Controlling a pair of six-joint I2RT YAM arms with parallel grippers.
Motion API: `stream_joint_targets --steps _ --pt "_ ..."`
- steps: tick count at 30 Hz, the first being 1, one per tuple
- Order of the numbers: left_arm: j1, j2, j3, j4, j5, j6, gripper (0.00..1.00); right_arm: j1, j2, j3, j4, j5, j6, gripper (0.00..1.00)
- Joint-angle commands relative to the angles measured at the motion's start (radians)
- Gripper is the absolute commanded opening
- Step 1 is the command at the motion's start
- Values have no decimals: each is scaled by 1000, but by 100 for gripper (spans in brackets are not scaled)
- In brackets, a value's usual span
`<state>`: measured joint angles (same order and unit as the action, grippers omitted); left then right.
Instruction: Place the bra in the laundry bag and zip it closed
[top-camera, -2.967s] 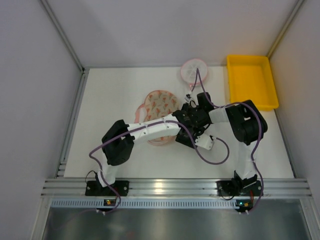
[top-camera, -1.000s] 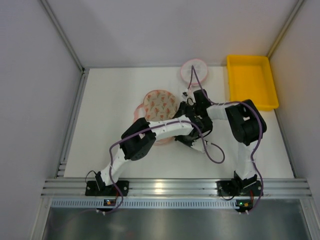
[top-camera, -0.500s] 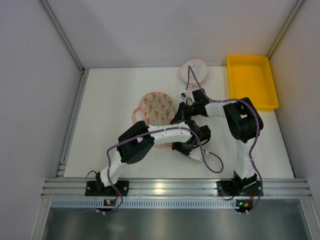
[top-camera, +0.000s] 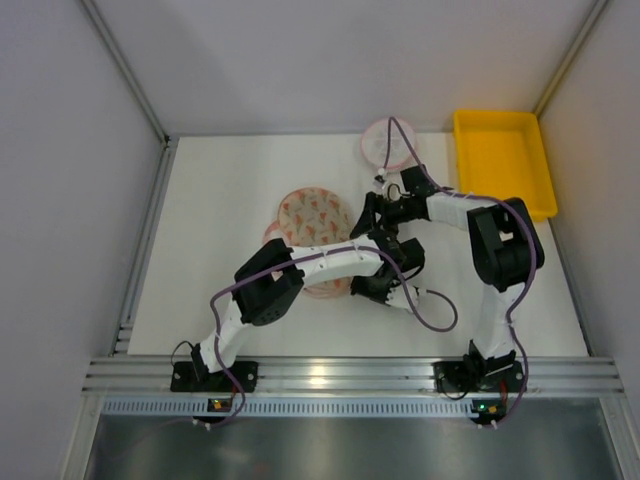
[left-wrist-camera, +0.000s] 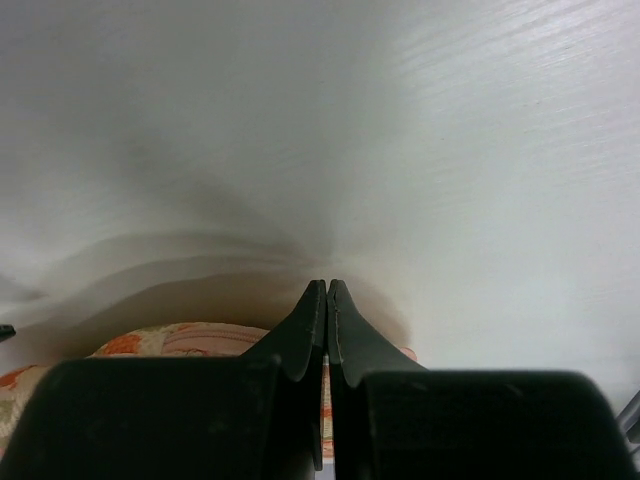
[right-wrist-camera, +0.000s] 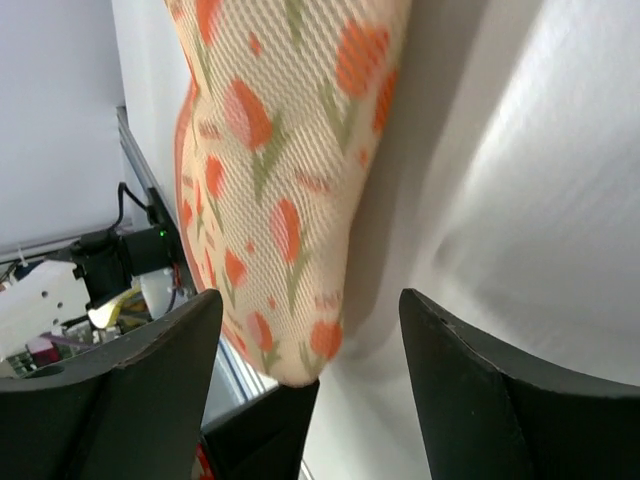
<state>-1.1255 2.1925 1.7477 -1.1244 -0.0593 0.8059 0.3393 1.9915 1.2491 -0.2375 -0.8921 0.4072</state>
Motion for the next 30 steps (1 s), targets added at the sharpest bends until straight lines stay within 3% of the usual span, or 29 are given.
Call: stream_joint_targets --steps 1,8,11,14,15,17,30 --pt "12 -8 42 1 9 3 0 -14 -71 -59 -100 -31 -88 71" --pt "24 3 53 52 -23 -14 0 9 -73 -166 -31 -119 -27 57" --pt "30 9 68 54 -37 -20 0 35 -59 -192 -20 -119 -21 43" --pt "32 3 65 54 -24 -30 0 38 -53 -197 17 -122 8 22" --pt "32 0 55 52 -17 -33 0 38 -45 -186 18 -119 8 9" --pt "30 -14 36 52 -7 -43 0 40 -40 -169 9 -117 8 0" --pt "-17 -99 -88 51 53 -114 0 -23 84 22 -77 -39 -60 0"
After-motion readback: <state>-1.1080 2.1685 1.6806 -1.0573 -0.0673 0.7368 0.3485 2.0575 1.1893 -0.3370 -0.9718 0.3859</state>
